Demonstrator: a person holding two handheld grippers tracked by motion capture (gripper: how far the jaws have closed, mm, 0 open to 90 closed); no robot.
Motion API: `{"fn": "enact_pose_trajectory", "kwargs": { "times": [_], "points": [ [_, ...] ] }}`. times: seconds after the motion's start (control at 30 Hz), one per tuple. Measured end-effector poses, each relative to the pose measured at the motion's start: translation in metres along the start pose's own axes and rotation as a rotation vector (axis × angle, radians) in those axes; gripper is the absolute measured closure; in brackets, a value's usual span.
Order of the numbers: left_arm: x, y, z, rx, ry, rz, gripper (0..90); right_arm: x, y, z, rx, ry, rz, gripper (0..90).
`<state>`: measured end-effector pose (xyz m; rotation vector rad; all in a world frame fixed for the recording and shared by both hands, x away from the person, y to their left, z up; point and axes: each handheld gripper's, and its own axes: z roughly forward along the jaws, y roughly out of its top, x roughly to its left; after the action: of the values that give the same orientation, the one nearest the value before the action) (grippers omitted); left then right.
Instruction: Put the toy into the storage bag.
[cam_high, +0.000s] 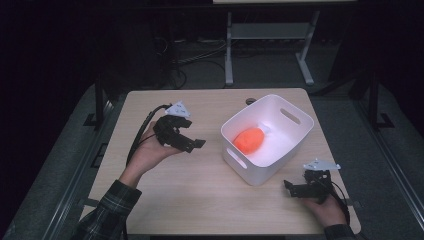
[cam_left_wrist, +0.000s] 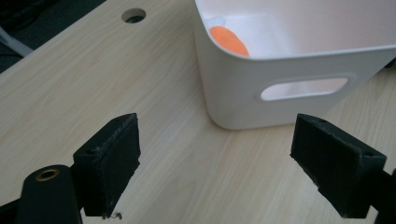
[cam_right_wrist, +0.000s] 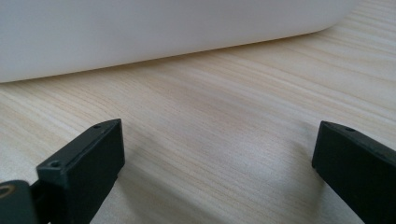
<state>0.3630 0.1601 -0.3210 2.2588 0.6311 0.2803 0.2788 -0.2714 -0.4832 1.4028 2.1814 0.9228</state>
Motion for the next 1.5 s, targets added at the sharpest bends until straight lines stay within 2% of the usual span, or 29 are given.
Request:
{"fn": "enact_pose_trajectory", "kwargs": {
  "times": [0.5,1.13,1.33,1.5],
  "points": [
    [-0.001,-0.053,-0.010,-0.014,0.042,-0.022,14.8,0.000,0.000,0.000,-0.001,0.000,-0.003,1.8],
    [-0.005,-0.117,-0.018,-0.046,0.110,-0.072,14.9,0.000,0.000,0.000,-0.001,-0.001,-0.004,1.8],
    [-0.006,-0.140,-0.017,-0.026,0.147,-0.085,14.9,0.000,0.000,0.000,-0.001,-0.001,-0.003,1.8],
    [-0.005,-0.156,-0.015,-0.012,0.148,-0.111,14.9,0.000,0.000,0.000,-0.001,-0.001,-0.003,1.8]
  ]
}}
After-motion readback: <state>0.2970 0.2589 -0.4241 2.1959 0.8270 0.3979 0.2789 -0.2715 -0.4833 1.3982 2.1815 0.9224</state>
